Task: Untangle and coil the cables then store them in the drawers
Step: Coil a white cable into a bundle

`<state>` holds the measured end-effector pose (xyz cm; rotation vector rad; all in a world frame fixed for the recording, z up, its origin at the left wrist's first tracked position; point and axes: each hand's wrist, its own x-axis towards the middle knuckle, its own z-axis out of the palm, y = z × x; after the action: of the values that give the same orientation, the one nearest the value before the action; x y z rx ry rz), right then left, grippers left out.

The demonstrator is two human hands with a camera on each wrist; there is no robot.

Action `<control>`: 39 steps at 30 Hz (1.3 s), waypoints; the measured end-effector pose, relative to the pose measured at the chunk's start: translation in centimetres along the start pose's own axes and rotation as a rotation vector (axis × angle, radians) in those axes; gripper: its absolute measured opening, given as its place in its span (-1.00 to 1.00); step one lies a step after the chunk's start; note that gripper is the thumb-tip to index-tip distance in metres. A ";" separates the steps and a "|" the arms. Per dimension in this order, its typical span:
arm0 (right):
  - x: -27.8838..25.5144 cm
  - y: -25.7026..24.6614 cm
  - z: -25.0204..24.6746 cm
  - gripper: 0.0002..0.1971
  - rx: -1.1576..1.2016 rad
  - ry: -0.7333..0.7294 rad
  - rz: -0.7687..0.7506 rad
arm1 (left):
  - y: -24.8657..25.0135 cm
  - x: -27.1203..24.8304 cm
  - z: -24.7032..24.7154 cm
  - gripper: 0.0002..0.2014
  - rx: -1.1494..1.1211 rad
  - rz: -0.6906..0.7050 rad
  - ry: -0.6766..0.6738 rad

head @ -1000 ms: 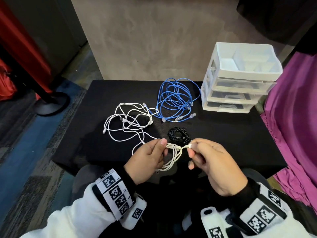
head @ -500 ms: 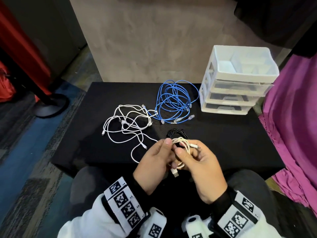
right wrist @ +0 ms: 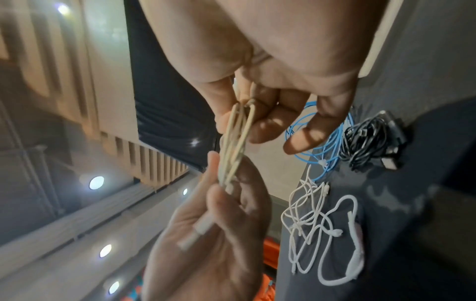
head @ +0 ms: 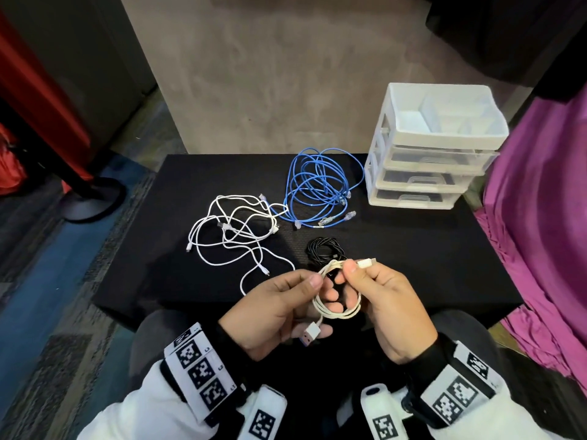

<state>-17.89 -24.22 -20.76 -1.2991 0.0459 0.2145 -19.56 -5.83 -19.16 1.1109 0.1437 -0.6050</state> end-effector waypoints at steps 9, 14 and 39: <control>0.9 0.6 -0.1 -0.70 -0.357 0.000 -0.112 | -0.8 -0.3 -0.4 -0.86 0.034 -0.064 0.019; 1.2 0.0 -0.2 -0.71 -0.505 -0.076 -0.177 | -0.5 -0.6 -0.5 -0.88 0.060 -0.074 -0.072; 0.5 1.8 2.2 -0.51 -0.248 0.144 0.005 | -3.6 -0.8 2.9 -0.60 -0.236 0.148 0.162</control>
<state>-17.91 -21.60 -22.01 -1.5603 0.1485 0.1329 -22.71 -9.12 -20.42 0.9308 0.2641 -0.3549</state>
